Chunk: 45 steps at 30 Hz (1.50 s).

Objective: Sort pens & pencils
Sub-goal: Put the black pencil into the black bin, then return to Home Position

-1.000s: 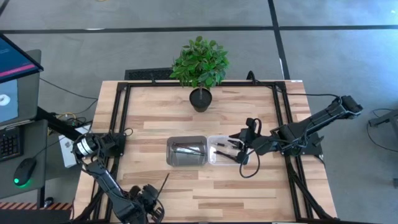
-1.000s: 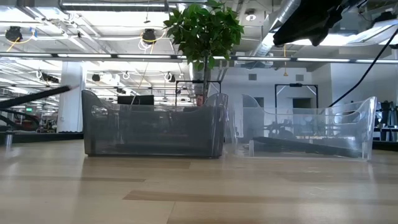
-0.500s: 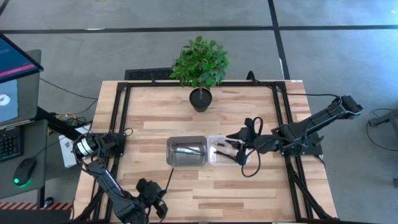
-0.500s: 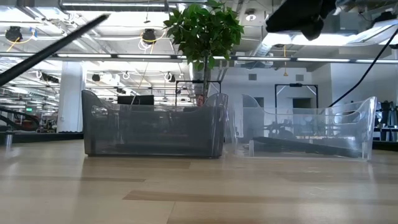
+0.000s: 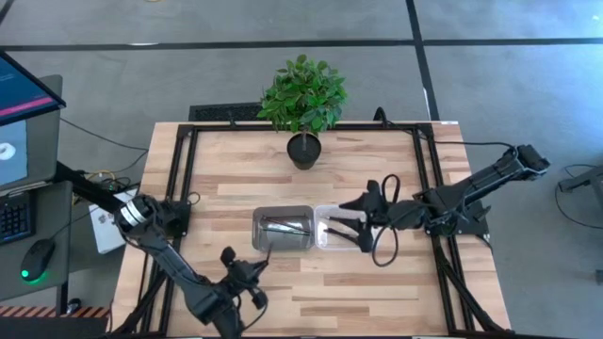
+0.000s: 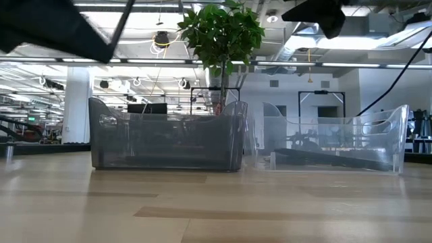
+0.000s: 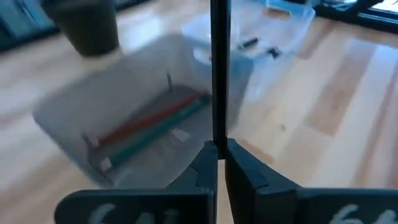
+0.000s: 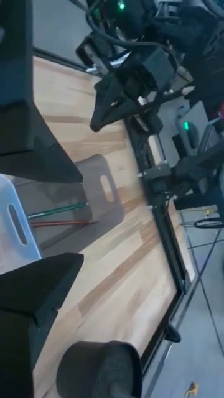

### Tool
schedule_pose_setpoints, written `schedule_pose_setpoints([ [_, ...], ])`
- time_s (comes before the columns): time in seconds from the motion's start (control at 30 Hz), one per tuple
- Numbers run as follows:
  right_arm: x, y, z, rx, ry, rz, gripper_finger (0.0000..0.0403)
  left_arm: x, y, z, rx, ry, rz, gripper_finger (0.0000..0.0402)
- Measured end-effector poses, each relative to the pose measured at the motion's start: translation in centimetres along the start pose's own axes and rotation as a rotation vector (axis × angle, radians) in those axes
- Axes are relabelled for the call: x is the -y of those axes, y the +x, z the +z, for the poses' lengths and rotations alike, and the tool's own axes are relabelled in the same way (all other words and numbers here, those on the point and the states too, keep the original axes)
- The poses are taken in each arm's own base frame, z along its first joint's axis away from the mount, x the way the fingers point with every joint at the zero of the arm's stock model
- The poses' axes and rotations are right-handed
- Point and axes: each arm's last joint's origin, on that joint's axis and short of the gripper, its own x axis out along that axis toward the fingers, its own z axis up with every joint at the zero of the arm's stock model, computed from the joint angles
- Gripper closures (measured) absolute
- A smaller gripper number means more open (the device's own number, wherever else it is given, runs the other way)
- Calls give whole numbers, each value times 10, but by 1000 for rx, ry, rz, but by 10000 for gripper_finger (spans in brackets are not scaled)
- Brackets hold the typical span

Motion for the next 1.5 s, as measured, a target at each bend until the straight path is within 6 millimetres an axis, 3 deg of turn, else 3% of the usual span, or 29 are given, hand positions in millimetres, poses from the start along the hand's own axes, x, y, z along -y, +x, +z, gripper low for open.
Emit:
schedule_pose_setpoints([
  [0.27, -4, 0, 7, 54, 14, 81, 139, -9, 17, 38, 50, 93, 56, 401],
  [0.5, -14, 14, 18, 198, -10, 180, 96, -14, 33, 53, 69, 122, 109, 398],
  [0.67, -14, 40, 7, 197, -93, 132, 91, -16, 36, 56, 76, 110, 122, 399],
  [0.87, -11, 85, -18, 179, 11, 70, 91, -16, 35, 56, 80, 104, 119, 400],
  [1.1, -9, 118, -25, 102, 25, 35, 92, -15, 35, 55, 69, 103, 116, 401],
  [1.33, -9, 122, -23, 83, 24, 52, 92, -16, 35, 55, 63, 112, 116, 401],
  [1.5, -10, 111, -20, 38, 3, 49, 92, -16, 35, 54, 40, 114, 112, 402],
])
